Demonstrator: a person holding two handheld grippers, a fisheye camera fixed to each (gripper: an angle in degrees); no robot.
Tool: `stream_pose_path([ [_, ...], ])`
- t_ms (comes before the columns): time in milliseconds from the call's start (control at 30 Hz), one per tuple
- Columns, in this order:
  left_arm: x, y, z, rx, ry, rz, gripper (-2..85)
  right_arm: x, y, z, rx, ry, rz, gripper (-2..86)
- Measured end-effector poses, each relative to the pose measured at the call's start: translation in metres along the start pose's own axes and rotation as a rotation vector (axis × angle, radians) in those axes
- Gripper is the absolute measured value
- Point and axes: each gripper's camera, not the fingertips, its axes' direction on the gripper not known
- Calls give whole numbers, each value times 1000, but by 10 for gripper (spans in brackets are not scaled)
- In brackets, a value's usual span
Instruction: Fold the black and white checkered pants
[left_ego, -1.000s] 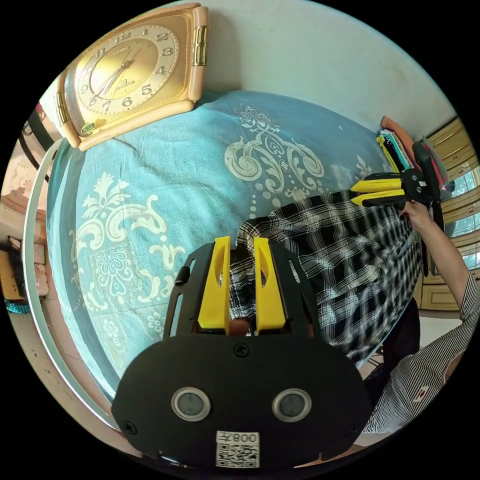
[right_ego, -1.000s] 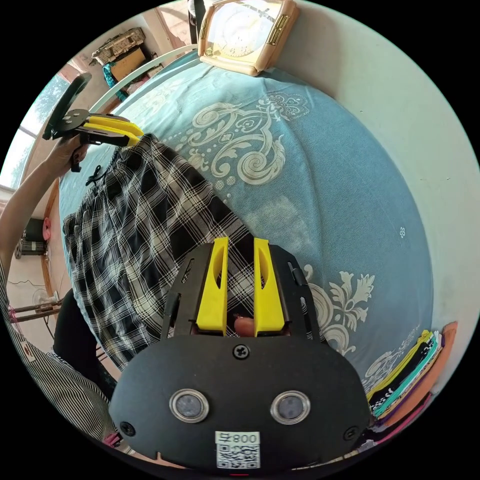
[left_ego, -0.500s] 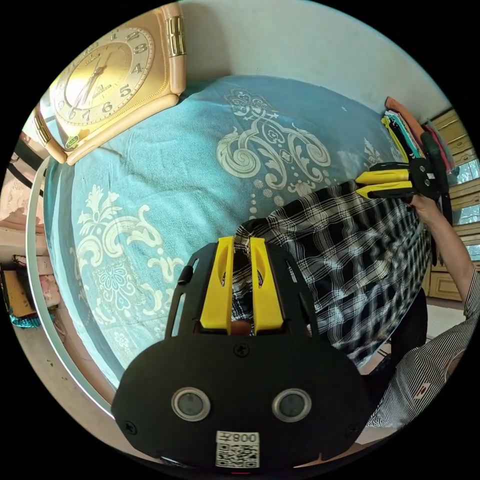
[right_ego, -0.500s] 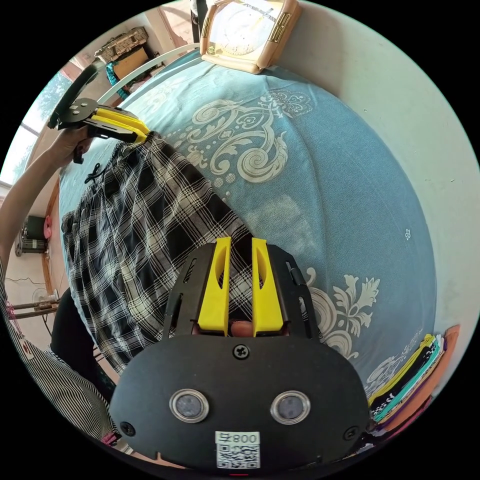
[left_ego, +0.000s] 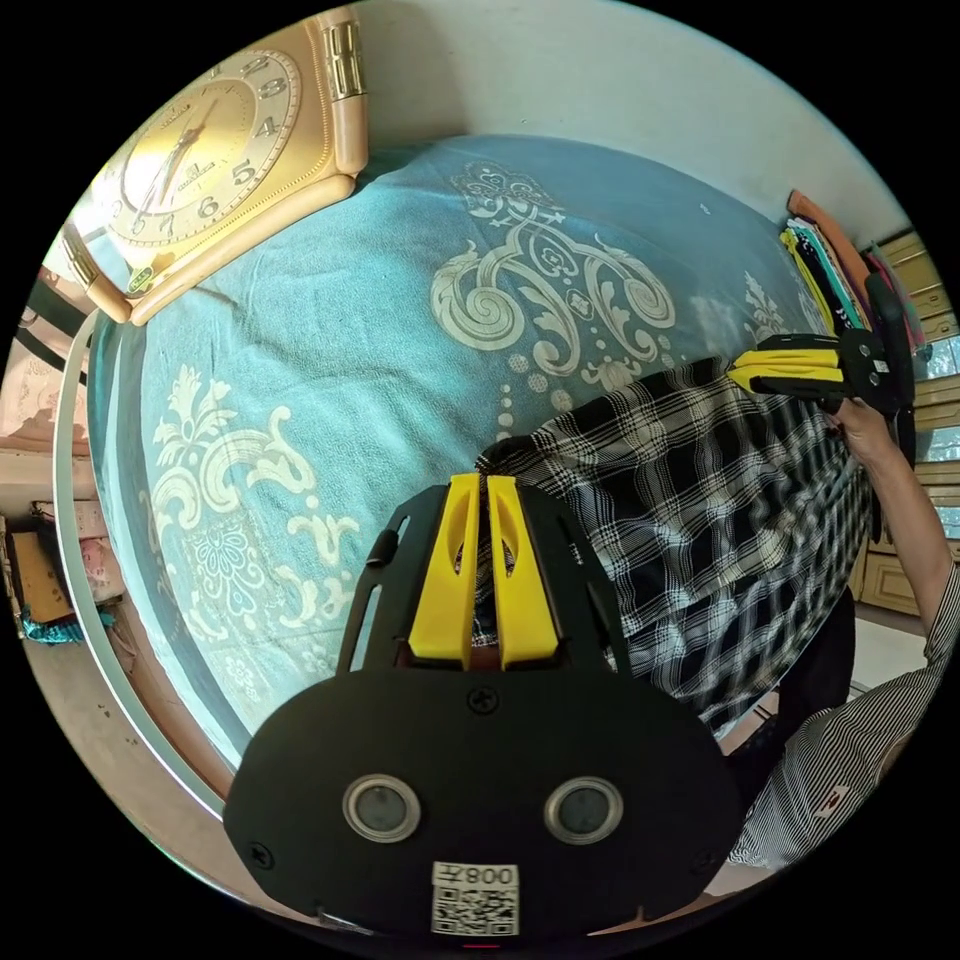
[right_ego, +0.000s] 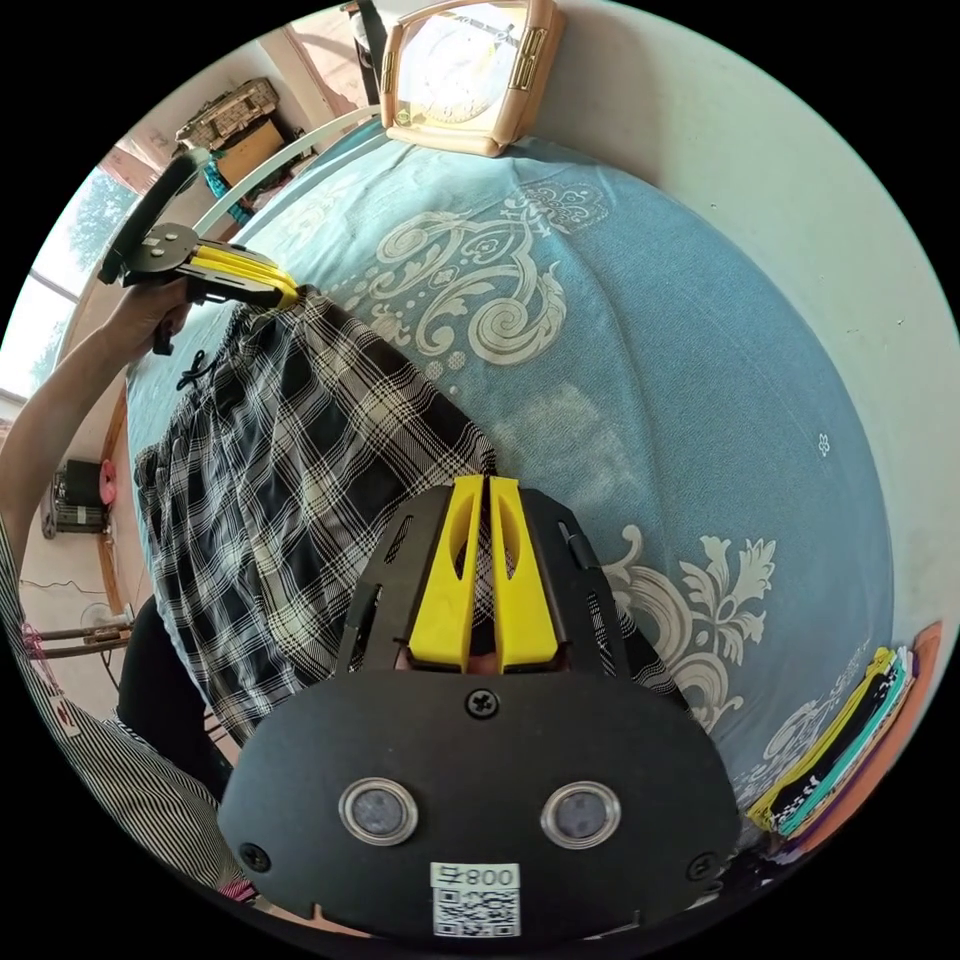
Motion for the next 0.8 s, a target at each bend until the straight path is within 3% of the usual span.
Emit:
stream_pose_path([
  [433, 14, 46, -48, 87, -24, -32, 11, -16, 36, -15, 56, -22, 71, 4],
  [800, 33, 134, -76, 159, 31, -14, 9, -60, 110, -38, 132, -56, 77, 3],
])
